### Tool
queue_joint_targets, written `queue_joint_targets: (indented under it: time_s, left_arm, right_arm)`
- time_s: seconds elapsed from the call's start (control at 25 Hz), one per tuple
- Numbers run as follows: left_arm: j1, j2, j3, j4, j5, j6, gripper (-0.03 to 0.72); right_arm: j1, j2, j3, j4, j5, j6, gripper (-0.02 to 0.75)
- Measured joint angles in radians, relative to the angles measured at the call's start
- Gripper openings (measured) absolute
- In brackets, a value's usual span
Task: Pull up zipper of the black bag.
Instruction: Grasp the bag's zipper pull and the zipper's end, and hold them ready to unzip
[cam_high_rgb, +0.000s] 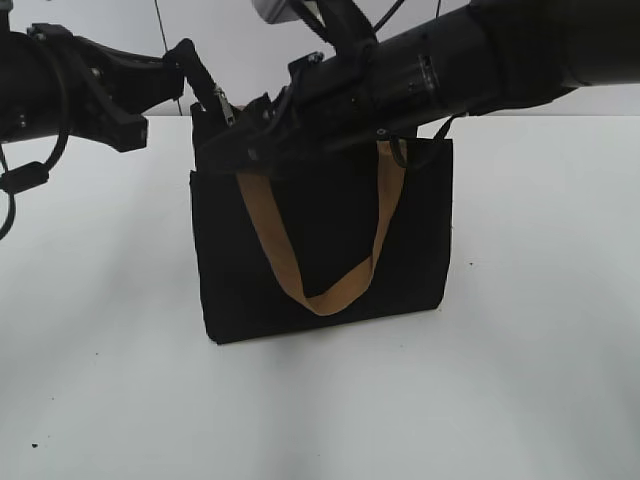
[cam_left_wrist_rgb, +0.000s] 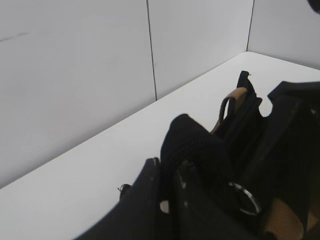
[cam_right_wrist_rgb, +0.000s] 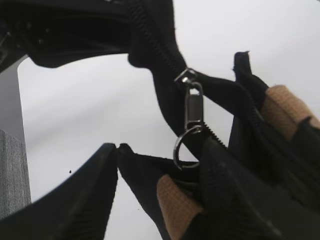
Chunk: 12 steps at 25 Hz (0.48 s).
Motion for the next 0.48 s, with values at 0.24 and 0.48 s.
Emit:
queue_joint_targets:
  time_s: [0.24, 0.48]
  left_arm:
    - [0.000, 0.000, 0.000, 0.000, 0.000, 0.000, 0.026]
    - [0.000, 0.000, 0.000, 0.000, 0.000, 0.000, 0.025]
  right_arm:
    - [0.037, 0.020, 0.000, 0.000, -0.080, -0.025, 0.357]
    - [0.037, 0.020, 0.000, 0.000, -0.139, -0.024, 0.313]
